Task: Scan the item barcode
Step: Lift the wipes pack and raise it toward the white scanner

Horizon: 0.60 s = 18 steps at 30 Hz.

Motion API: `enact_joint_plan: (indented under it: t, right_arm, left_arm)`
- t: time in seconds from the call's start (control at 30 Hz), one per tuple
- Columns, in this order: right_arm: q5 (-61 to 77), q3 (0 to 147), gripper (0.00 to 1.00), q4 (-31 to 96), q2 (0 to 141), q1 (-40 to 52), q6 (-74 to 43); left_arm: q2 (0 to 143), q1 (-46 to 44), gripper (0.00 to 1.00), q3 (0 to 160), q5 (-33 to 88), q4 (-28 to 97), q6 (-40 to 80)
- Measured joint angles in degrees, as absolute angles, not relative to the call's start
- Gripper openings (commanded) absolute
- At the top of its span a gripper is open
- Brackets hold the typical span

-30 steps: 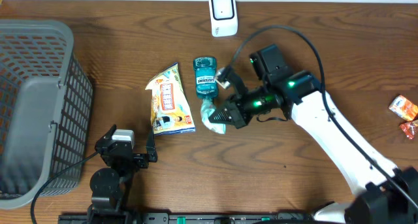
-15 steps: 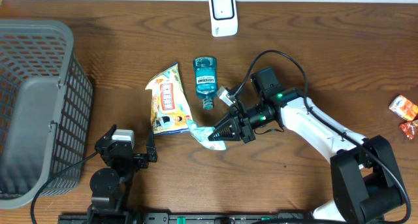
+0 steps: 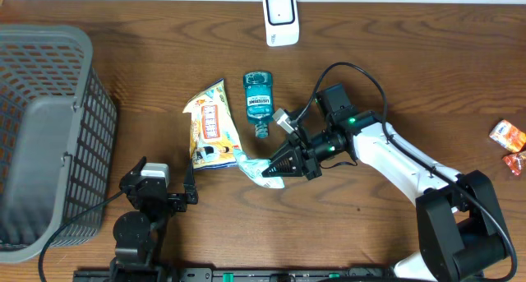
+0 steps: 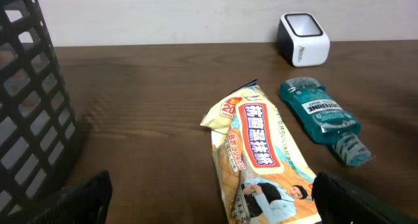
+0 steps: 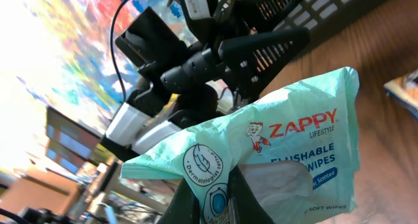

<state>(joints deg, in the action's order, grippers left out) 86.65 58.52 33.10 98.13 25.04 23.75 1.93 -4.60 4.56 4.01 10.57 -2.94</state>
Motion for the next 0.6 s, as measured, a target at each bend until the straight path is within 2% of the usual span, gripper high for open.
enact_joint_plan:
  t: [0.27, 0.6]
  right_arm:
    - [86.65, 58.52, 0.01, 32.56, 98.13, 25.04, 18.28]
    - [86.85, 58.52, 0.01, 25.45, 98.13, 25.04, 16.91]
  left_arm:
    - [1.93, -4.60, 0.98, 4.56, 4.01, 10.57, -2.96]
    - [1.93, -4.60, 0.98, 4.56, 3.99, 10.57, -2.96]
